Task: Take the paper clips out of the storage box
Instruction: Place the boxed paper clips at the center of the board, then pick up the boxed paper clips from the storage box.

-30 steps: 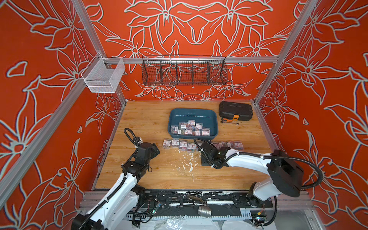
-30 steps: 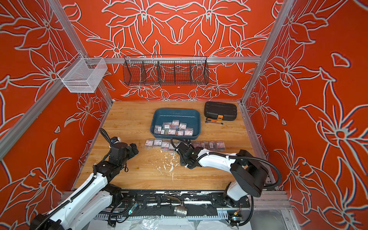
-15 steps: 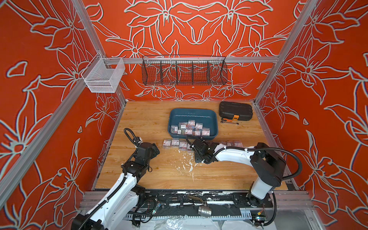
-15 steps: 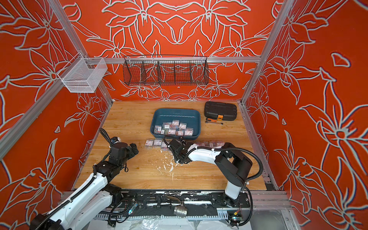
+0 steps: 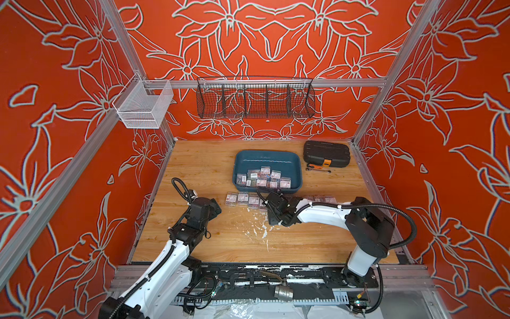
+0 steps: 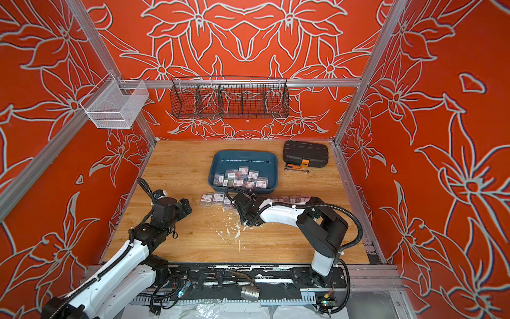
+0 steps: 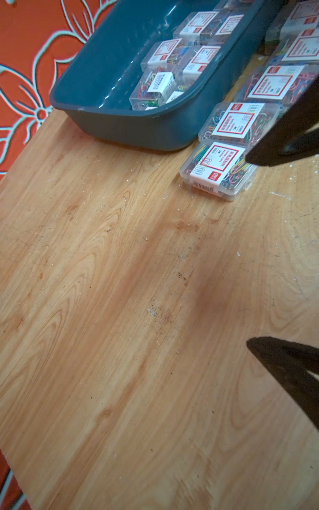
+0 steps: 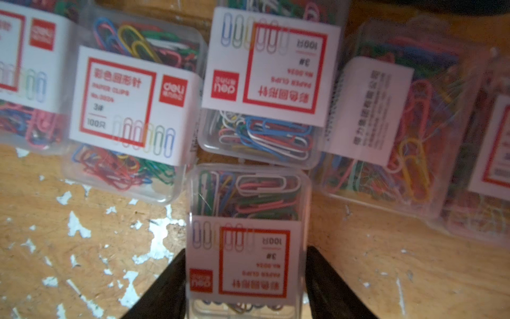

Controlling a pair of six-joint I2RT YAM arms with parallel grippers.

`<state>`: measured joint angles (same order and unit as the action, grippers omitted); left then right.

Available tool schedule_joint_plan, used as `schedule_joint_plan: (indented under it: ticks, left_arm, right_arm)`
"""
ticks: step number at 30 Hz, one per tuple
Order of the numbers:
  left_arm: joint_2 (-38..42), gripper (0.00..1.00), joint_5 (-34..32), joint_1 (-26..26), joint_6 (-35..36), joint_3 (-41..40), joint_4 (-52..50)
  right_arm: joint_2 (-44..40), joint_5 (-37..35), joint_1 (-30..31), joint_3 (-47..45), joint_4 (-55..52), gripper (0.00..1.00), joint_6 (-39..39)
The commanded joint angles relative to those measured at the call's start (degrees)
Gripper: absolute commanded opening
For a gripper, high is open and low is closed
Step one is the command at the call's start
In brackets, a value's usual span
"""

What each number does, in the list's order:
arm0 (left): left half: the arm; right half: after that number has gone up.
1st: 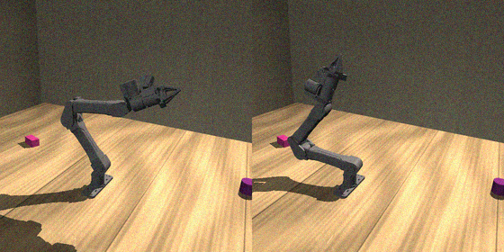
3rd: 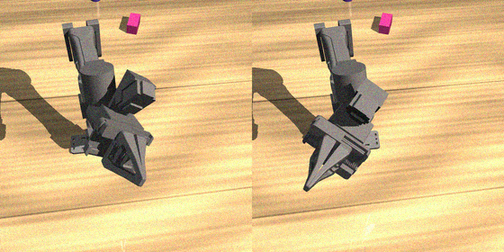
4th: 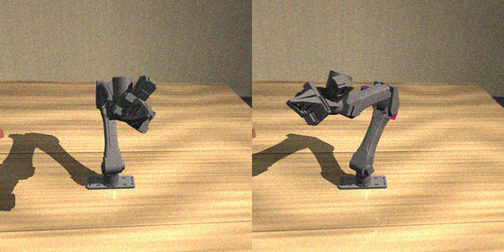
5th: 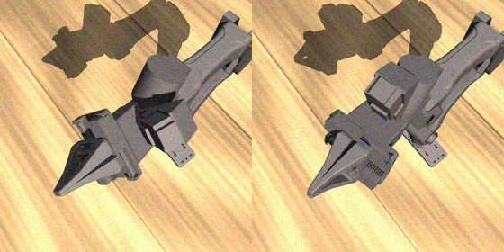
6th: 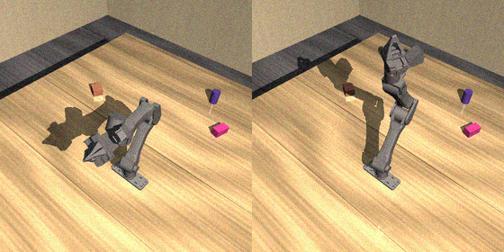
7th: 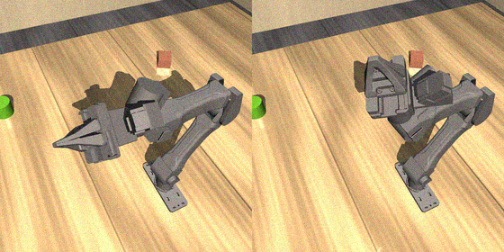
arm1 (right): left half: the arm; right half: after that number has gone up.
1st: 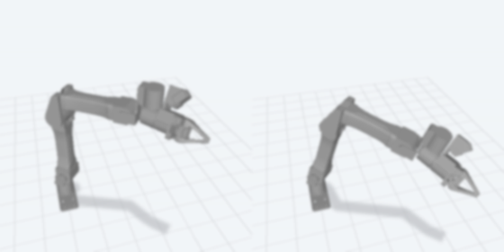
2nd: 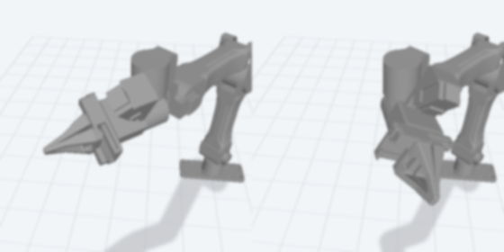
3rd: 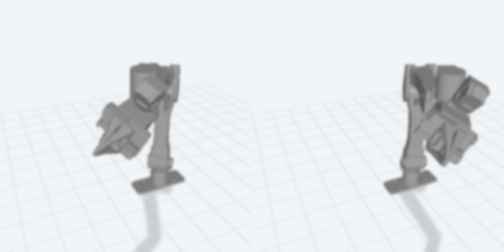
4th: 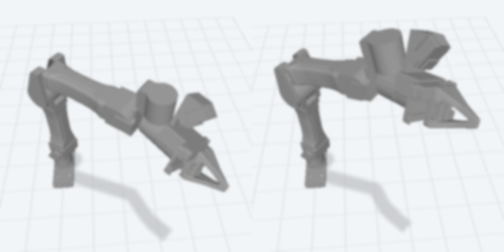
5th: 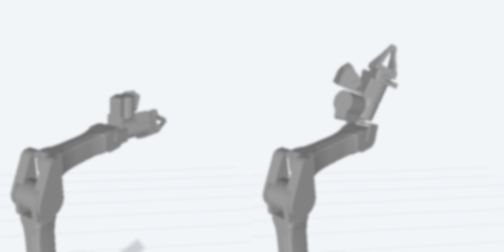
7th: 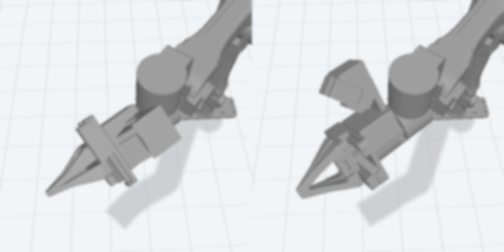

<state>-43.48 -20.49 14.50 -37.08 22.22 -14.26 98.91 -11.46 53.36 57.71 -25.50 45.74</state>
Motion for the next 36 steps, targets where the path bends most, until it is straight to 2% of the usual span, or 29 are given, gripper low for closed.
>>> schedule_joint_plan:
  ticks: [1,10,15,18,24,29,36]
  left_arm:
    - [0.7,0.94,-0.9,-0.4,-0.4,-0.8,0.3]
    - [0.2,0.94,-0.5,-0.4,-0.3,-0.6,0.2]
    - [0.9,0.94,-0.5,-0.4,-0.2,-1.1,0.4]
    - [0.9,0.94,-0.5,-0.4,-0.2,-1.0,0.5]
    - [1.1,0.94,-0.4,-0.4,-0.2,-1.0,0.4]
    - [1.3,0.94,-0.7,-0.4,-0.2,-1.1,0.4]
    - [1.8,0.94,-1.1,-0.4,-0.5,-1.3,0.2]
  right_arm:
    - [-3.2,-2.3,0.1,1.2,-2.1,0.69,0.1]
    - [-11.3,-6.5,0.1,1.3,-4.3,0.74,-0.9]
    - [-13.1,-9.9,-0.4,4.4,-5.9,0.66,-2.4]
    - [-12.7,-10.7,-0.8,5.6,-6.1,0.65,-3.2]
    - [-12.5,-9.9,-5.3,10.3,-5.8,0.61,-7.4]
    - [-5.5,-8.7,-8.4,19.4,-7.5,0.58,-11.3]
    - [10.9,-4.8,-13.7,36.7,-11.1,0.59,-19.3]
